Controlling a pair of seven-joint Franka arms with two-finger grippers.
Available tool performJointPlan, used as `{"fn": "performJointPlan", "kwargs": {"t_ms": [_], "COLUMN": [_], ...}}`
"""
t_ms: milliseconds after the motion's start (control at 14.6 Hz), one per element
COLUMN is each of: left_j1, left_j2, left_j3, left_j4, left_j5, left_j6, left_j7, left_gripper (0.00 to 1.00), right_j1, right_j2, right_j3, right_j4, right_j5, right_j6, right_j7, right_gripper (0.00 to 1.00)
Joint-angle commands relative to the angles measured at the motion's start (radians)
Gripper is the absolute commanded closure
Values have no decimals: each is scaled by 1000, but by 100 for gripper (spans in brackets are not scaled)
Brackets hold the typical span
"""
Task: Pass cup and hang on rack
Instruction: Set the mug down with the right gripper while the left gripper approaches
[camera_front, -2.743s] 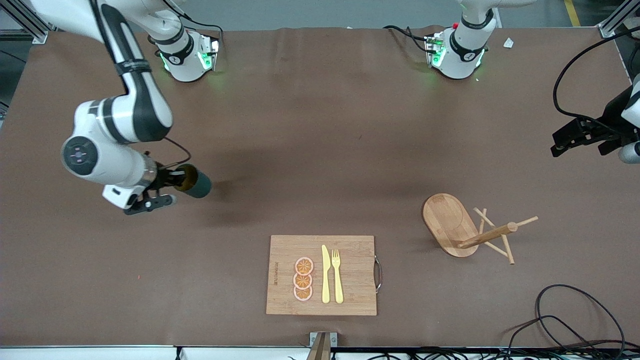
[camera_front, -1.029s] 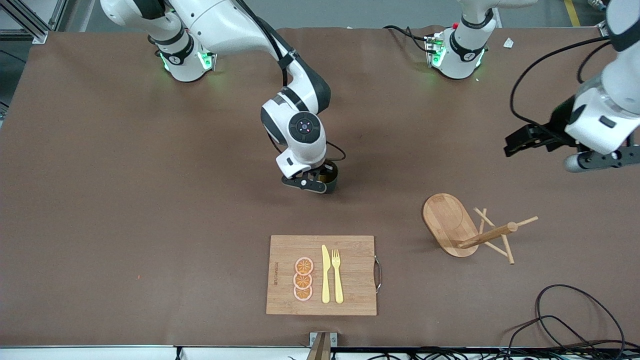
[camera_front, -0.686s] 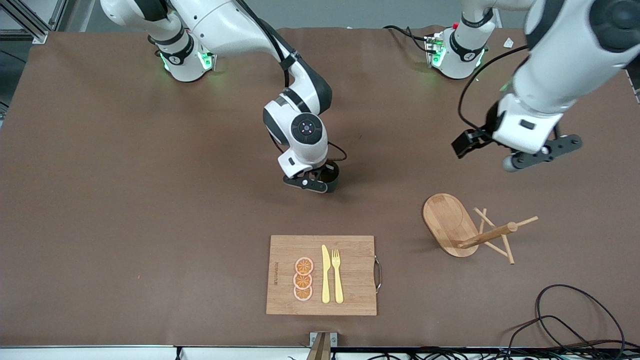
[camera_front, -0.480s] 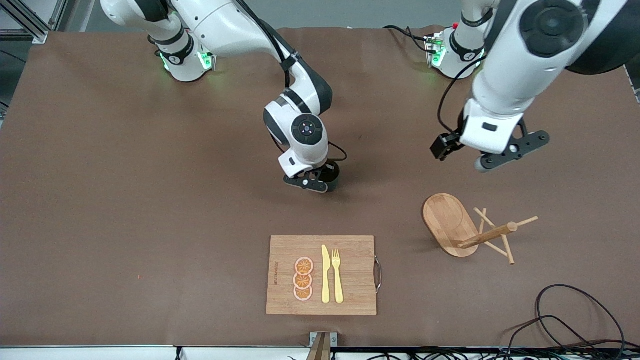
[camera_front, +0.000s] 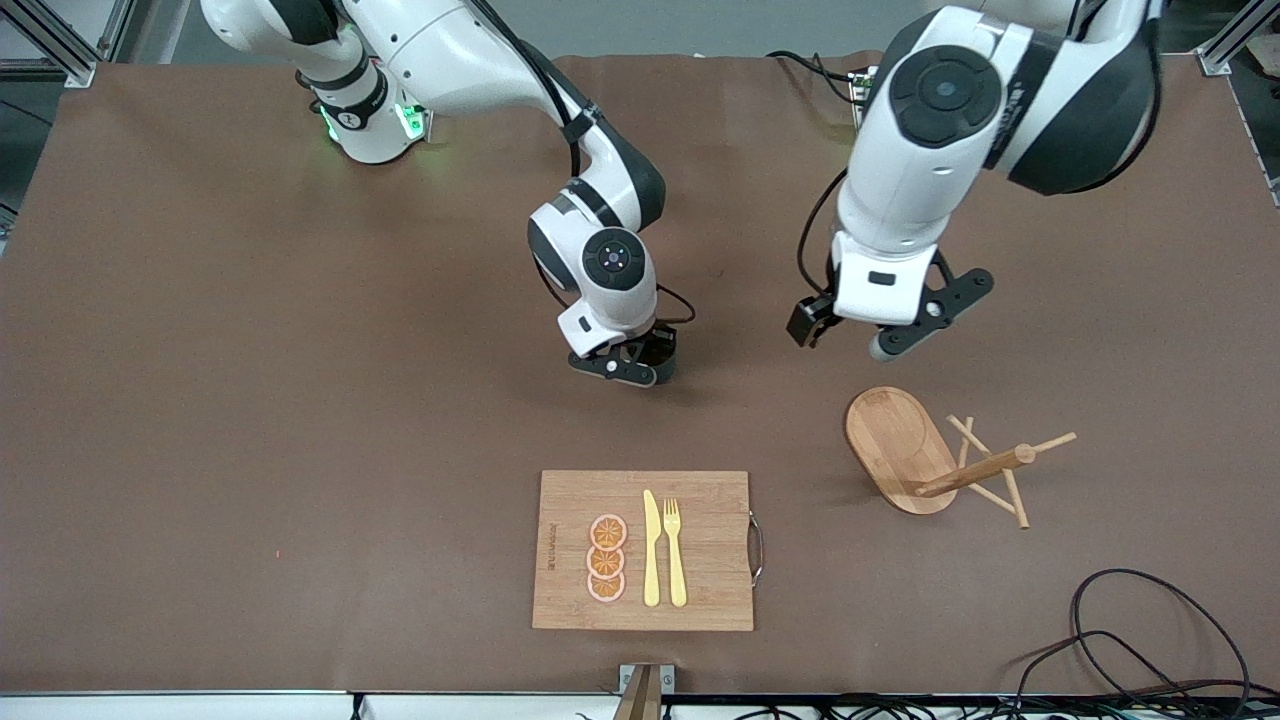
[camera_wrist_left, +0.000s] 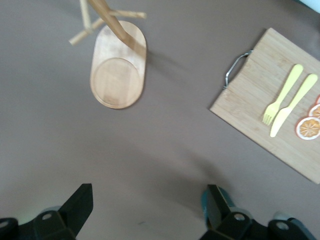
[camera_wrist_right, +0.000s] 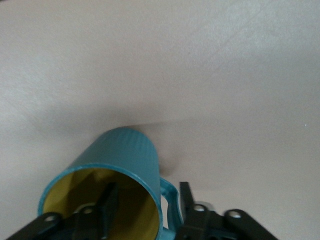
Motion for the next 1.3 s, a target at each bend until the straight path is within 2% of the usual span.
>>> {"fn": "performJointPlan", "kwargs": {"t_ms": [0,343,754,960,1234], "left_j1": [-48,-91,-169,-247,-362], "left_j2": [22,34,64,103,198], "left_j3": [6,6,7,7,7], "left_j4": [12,12,12,12,27], "left_j5": [29,58,73,173,329], "left_j6": [24,24,26,26,27], "left_j7": [-77,-159,-290,-410,-582], "left_gripper": [0,0,0,0,0], "right_j1": [-12,-83,-286,-421,-572], "right_j2": [-15,-96,-254,-340,-419], "right_j3": [-1,-3,-8,-20,-23], "right_j4": [23,18,-5,-29,-33], "right_j5": [14,19,10,-39,-93], "right_j6": [-30,-179,-385,-473,-561], "right_j7": [-77,-205,-453,-637,-746], "right_gripper": [0,0,0,0,0]}}
